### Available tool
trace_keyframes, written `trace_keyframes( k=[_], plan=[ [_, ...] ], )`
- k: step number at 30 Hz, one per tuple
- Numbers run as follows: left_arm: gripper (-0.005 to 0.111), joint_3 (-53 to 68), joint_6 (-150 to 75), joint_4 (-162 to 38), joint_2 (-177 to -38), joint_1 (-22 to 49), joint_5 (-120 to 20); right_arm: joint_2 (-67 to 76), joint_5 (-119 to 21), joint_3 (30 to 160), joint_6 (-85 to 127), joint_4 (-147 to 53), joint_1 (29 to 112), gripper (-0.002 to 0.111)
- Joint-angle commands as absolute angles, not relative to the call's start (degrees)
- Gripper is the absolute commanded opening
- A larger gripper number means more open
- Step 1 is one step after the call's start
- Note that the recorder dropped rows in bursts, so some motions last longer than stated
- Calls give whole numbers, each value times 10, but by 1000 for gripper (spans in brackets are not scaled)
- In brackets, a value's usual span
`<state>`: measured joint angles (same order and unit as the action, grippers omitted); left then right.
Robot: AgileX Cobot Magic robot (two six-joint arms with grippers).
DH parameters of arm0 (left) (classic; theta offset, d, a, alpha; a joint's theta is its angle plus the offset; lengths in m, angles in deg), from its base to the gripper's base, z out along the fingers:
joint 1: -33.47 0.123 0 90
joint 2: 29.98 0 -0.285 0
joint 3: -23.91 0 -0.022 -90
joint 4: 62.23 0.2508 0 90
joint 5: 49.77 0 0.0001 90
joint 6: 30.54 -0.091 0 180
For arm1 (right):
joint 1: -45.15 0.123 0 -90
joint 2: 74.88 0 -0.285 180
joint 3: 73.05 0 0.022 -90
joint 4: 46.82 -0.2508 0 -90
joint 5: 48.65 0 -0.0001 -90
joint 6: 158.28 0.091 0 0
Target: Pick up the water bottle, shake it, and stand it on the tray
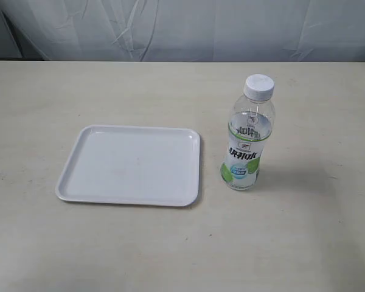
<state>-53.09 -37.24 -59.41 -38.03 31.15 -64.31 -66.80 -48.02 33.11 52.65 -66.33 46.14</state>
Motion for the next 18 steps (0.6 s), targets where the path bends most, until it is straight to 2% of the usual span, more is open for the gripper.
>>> trace_keyframes(
  k=[1,6,10,15,18],
  plan=[
    [0,-533,-371,-596,-378,311,-639,-671,-400,404,455,-651,473,-1],
    [0,-533,-371,-596,-378,311,-639,-609,-310,516,349,-585,476,-1],
    [0,-533,-371,-596,-378,311,-639,-436,-214,612,302,-548,476,-1],
    [0,-533,-371,-596,-378,311,-639,-218,-83,708,158,-615,493,-1],
    [0,-533,-371,-596,-378,311,-639,-139,-83,711,124,-658,522,-1]
  ],
)
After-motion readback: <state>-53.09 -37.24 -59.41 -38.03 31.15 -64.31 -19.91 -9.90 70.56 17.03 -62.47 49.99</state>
